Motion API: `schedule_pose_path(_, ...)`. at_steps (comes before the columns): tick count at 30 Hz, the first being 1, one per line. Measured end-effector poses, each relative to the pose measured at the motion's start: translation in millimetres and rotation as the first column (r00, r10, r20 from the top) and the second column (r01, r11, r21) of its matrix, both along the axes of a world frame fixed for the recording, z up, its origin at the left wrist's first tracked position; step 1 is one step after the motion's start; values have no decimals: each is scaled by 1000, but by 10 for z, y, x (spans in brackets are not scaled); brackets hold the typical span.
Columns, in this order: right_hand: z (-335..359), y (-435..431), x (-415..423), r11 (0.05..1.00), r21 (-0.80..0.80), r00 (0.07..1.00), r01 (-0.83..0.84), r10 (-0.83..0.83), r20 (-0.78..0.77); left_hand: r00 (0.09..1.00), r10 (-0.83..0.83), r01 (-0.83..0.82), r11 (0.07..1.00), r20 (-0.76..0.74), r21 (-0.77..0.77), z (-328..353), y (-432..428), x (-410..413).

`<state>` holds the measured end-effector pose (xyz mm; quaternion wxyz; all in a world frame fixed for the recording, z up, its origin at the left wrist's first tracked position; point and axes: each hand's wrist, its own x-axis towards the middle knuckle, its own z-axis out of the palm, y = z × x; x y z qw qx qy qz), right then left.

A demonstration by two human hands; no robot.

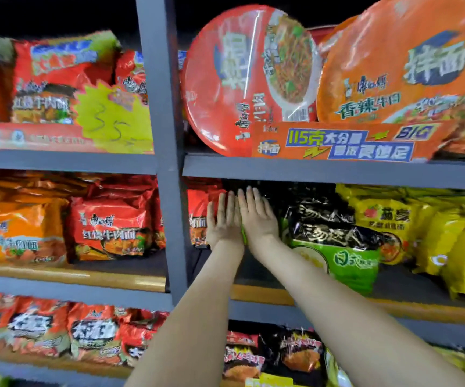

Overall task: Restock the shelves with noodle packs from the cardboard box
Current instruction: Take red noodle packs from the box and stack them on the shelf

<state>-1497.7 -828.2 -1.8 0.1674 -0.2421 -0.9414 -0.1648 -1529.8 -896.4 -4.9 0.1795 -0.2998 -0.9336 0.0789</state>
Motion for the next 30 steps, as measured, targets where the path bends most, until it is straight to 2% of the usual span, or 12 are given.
schedule_pose_path(2,-109,143,-91,994,112,997,14,-5,-78,1000,-21,21,1000,-13,-24,-60,54,-29)
schedule_pose_path(4,-160,164,-91,995,91,994,40,-30,-110,994,-46,45,999,-99,-13,-111,55,-79)
schedule_pose_path(6,-76,180,29,999,10,998,42,-42,-57,964,-41,59,996,-262,60,-139,2,-122)
schedule_pose_path(7,-108,281,11,999,39,995,5,-2,-98,975,-63,78,995,-211,66,-153,-6,-143)
schedule_pose_path(9,-69,298,6,1000,11,1000,-21,21,-21,992,-92,92,996,-84,-2,-158,19,-154)
schedule_pose_path(13,-68,302,-79,999,43,976,5,4,-216,990,-36,23,995,-135,-96,-111,64,-147)
schedule_pose_path(17,-120,286,-87,991,88,995,102,-101,-17,991,-23,3,988,-131,-153,-102,79,-142)
schedule_pose_path(19,-175,249,-108,992,95,996,86,-83,-38,991,-35,12,984,-126,-178,-127,86,-124)
schedule_pose_path(22,-160,118,-46,994,-49,996,93,-93,-4,993,-30,-7,950,-113,-314,-176,75,-134)
schedule_pose_path(24,-165,12,35,975,-167,986,147,-131,100,995,-38,-3,914,-93,-406,-151,67,-141)
schedule_pose_path(27,-136,-18,172,943,-293,982,161,-122,147,999,-39,24,904,-26,-428,-78,61,-146)
schedule_pose_path(30,-129,26,209,915,-394,995,90,-62,83,999,-50,45,921,-3,-388,-54,30,-104)
